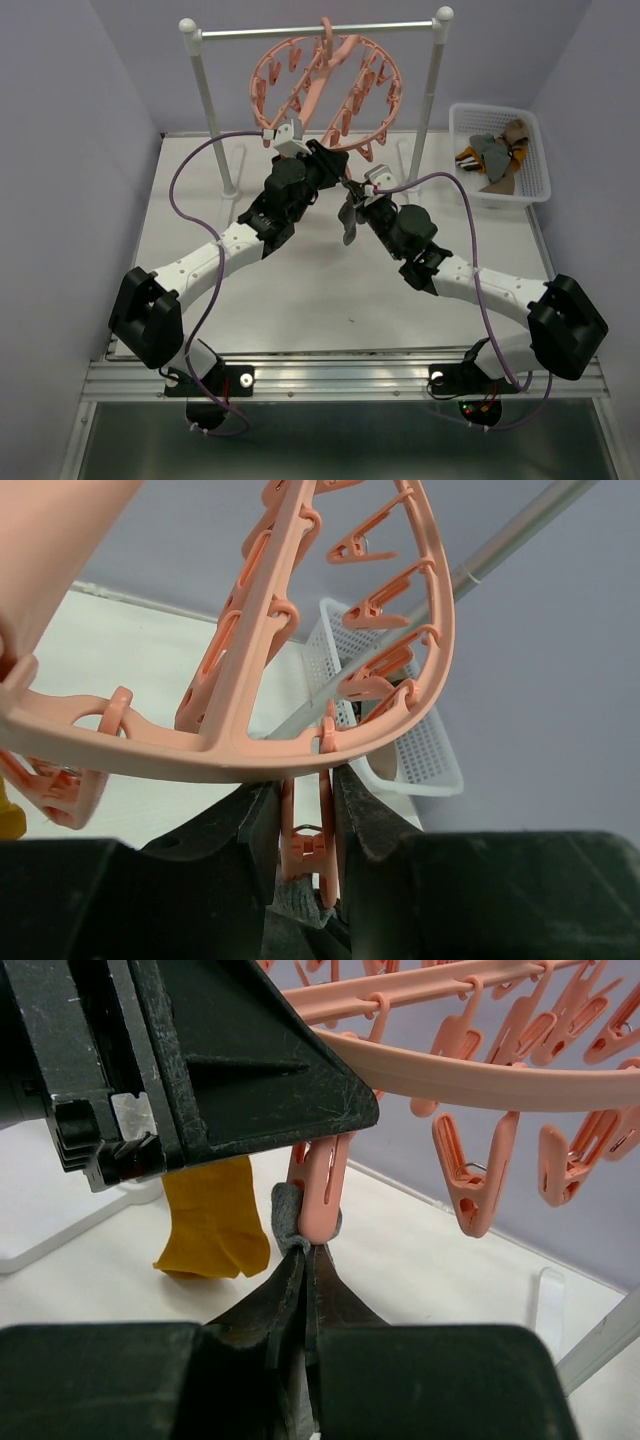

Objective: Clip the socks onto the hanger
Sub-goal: Clamp the sock onto the hanger.

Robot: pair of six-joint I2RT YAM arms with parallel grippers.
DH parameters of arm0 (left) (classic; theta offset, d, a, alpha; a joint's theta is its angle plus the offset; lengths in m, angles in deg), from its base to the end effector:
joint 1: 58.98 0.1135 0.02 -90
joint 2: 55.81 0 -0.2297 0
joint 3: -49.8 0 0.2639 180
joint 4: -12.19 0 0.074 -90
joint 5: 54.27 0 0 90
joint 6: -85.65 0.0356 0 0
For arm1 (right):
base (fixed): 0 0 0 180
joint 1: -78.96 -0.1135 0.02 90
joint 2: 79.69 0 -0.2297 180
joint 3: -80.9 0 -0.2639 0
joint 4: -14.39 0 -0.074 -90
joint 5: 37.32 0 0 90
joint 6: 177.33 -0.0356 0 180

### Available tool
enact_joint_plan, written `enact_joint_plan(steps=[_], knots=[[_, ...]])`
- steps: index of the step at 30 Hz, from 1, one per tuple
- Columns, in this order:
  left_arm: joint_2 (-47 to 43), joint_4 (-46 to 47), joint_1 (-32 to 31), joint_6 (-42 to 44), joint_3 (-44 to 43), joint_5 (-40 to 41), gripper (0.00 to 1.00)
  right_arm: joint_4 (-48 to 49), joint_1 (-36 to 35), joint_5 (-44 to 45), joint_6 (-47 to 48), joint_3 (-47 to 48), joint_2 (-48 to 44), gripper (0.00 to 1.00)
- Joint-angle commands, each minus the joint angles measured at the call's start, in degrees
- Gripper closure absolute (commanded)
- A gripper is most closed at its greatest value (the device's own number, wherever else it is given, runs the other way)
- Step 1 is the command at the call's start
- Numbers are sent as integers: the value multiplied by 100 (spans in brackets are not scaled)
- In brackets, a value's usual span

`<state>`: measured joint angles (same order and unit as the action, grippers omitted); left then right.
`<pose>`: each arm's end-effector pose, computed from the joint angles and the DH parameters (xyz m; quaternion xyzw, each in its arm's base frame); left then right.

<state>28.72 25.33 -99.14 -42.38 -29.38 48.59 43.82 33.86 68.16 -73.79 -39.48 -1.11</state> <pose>0.2868 -0.2316 0.3323 -0.0722 0.6548 -0.4150 0.6275 0.2401 0.2275 0.2726 -0.2201 0.6033 0.1242 0.7564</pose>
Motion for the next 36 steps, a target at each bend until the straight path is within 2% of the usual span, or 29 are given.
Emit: enact_joint_plan(steps=[1,2,6,7,9,10,12,16,17,24,32,36], knots=[[-191,140,-9,-4,-225,208,75,516,-51,-54,-71,327,34,95],[-209,140,-9,5,-216,164,49,525,-51,-54,-88,318,17,94],[-262,140,-9,-4,-181,129,8,577,-51,-151,-176,283,-54,88],[-279,140,-9,-4,-172,129,4,586,-51,-169,-220,283,-71,82],[-306,131,-9,-4,-146,137,2,551,-51,-247,-247,291,-115,77],[-332,131,-9,-4,-129,146,2,473,-51,-265,-255,300,-133,68],[-393,131,-9,14,-102,199,2,332,-51,-274,-316,344,-194,58],[-534,88,0,110,-41,453,1,-90,-51,-327,-448,318,-422,16],[-569,79,0,172,-6,532,1,-239,-51,-301,-510,301,-484,1],[-816,-62,96,339,48,1130,1,-1259,-51,94,-985,502,-801,0],[-693,-220,720,84,-102,683,1,-2505,-51,244,-915,933,-1012,0],[-605,-220,1088,154,-286,568,1,-3236,-51,-53,-914,1336,-1205,0]])
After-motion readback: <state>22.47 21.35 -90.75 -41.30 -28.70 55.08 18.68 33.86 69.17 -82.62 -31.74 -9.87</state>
